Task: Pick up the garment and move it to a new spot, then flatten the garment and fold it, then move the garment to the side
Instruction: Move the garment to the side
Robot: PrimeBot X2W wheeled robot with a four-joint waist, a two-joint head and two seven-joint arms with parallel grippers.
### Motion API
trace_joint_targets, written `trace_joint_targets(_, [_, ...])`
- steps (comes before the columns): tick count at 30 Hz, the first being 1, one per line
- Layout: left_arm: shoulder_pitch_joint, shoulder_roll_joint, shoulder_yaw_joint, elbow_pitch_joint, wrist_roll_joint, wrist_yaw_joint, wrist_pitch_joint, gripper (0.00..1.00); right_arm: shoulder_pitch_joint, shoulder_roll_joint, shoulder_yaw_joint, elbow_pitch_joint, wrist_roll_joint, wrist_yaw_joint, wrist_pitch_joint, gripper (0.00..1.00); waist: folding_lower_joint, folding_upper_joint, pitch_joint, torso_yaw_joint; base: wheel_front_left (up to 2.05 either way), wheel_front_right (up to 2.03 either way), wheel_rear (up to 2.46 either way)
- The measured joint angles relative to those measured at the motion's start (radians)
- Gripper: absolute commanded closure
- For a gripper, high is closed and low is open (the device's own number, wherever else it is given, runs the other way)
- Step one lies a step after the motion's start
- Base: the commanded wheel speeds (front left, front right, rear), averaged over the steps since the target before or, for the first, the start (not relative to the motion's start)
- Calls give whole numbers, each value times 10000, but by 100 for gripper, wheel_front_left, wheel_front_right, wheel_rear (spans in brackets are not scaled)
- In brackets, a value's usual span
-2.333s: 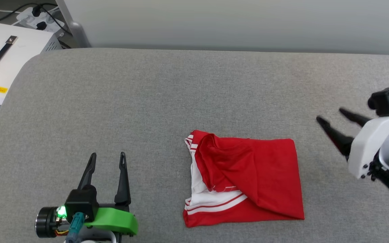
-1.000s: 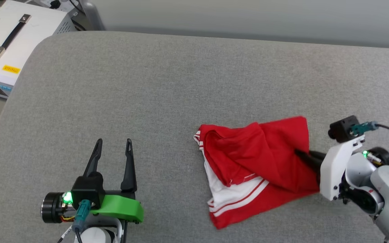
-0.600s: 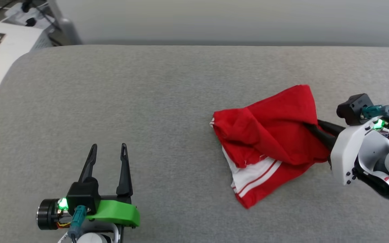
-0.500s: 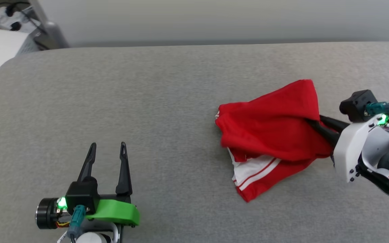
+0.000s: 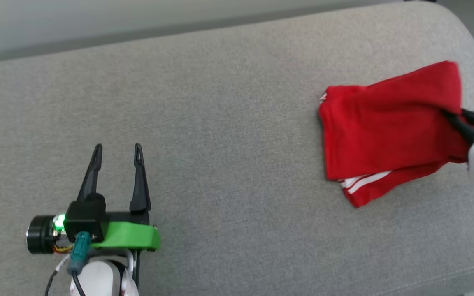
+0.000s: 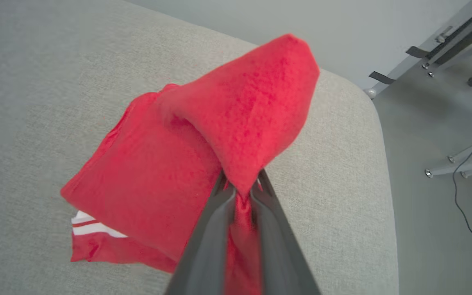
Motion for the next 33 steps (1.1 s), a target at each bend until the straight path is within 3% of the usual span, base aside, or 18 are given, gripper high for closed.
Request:
trace_joint_targets(11, [-912,240,-31,-431,63,-104,0,0,-1585,-698,-1346,3212,-840,0,-245,100,1,0,1885,-162,0,0,0])
trace_joint_targets(23, [-1045,336,86,-752,61,-86,0,0,-2935,-464,-2638,5971,-1465,0,-1070,100,1,0,2997,272,0,0,0])
trace_joint_targets(24, [-1046,337,90,-746,61,-86,0,0,-2978,-366,-2700,6123,-1465,0,-1126,73,1,0,3001,299,0,0,0])
trace_joint_targets(25, [-1045,337,94,-725,59,-86,0,0,-3003,-257,-2717,6288,-1467,0,-1127,28,1,0,2980,317,0,0,0])
trace_joint_targets(26, [-1044,339,96,-700,58,-86,0,0,-3005,-161,-2700,6420,-1499,0,-1129,0,0,0,2937,332,0,0,0])
trace_joint_targets(33, [-953,313,77,-476,31,-67,0,0,-2993,-121,-2777,6730,-2075,0,-2251,0,0,0,2324,402,0,0,0])
